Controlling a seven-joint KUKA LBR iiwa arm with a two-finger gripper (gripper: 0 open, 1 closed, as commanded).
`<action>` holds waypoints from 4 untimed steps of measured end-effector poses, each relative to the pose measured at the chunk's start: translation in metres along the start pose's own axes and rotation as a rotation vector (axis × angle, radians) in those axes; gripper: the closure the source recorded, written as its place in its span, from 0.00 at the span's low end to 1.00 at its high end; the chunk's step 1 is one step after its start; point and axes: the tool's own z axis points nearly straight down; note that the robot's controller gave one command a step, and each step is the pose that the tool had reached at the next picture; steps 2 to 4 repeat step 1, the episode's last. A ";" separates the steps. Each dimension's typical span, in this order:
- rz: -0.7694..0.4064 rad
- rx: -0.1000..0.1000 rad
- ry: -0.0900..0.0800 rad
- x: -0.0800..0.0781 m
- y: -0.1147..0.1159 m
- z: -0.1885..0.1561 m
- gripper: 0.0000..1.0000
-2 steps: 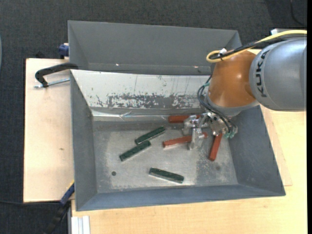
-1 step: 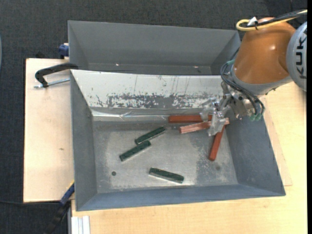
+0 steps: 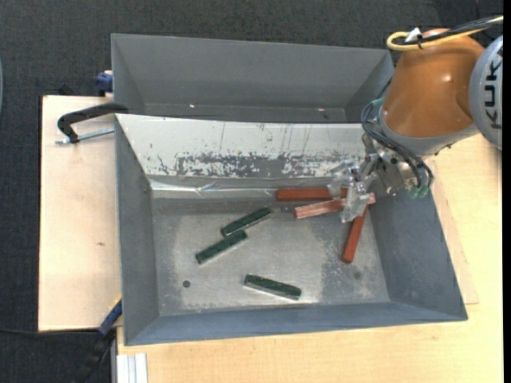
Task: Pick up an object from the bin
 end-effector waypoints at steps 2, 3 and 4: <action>0.007 -0.001 0.003 0.004 -0.015 -0.034 1.00; 0.007 -0.001 0.003 0.004 -0.015 -0.034 1.00; 0.007 -0.001 0.003 0.004 -0.015 -0.034 1.00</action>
Offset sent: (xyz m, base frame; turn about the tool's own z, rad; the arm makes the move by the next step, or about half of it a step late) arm -0.0201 -0.0132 0.1716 -0.0482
